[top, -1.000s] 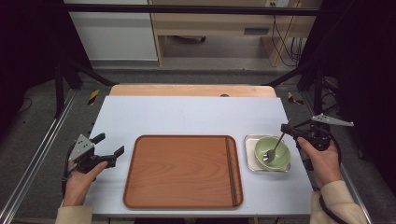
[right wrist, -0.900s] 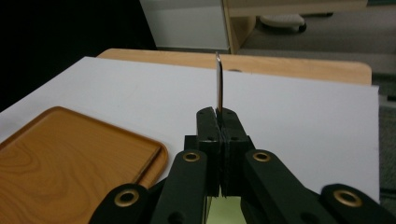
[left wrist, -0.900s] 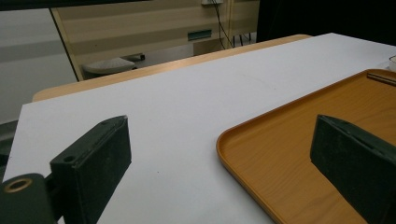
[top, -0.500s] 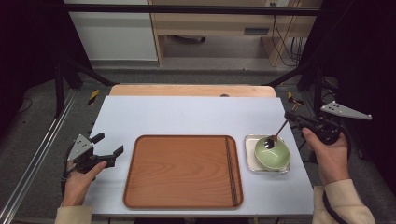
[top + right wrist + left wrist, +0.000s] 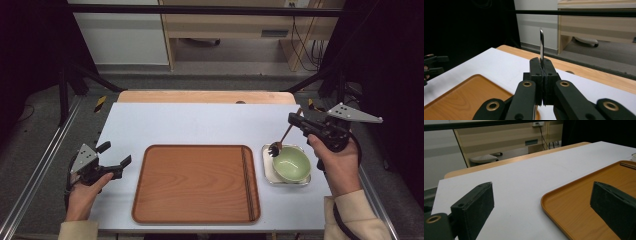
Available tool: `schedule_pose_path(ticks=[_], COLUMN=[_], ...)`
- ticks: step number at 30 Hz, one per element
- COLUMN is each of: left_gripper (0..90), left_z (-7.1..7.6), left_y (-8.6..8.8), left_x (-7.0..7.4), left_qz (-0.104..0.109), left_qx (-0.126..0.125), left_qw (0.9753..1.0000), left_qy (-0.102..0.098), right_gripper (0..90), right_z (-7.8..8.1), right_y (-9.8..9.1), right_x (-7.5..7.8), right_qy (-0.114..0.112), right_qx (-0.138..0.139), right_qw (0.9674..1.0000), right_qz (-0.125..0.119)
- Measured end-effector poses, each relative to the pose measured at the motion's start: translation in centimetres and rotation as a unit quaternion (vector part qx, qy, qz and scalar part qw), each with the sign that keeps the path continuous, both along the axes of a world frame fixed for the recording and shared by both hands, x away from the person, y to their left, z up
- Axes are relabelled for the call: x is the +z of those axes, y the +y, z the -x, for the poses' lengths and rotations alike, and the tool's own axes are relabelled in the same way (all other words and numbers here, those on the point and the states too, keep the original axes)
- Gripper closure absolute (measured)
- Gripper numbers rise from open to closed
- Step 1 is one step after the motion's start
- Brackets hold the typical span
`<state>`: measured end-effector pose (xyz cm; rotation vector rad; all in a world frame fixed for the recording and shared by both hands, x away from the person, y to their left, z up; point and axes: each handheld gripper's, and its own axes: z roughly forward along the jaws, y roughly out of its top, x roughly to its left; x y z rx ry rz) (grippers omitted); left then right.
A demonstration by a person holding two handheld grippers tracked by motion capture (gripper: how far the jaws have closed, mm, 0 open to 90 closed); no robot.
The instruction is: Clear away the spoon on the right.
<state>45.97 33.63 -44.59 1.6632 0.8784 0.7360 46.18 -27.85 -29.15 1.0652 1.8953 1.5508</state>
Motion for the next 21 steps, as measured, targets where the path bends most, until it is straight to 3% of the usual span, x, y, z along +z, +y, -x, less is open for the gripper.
schedule_pose_path(ticks=[6,21], left_gripper=[4.8,4.6], left_z=[0.0,0.1], left_y=[0.0,0.2], left_x=[0.1,0.3], left_qz=[0.001,0.002], left_qx=[-0.001,-0.003], left_qw=[1.0,0.9999], left_qy=[-0.002,-0.011], right_gripper=[89.4,89.4], right_z=[-0.1,-0.5], right_y=[2.5,7.9], right_x=[-0.3,-2.7], right_qy=[0.002,0.04], right_qx=[0.028,0.088], right_qw=[0.9995,0.9949], right_qz=[0.013,0.026])
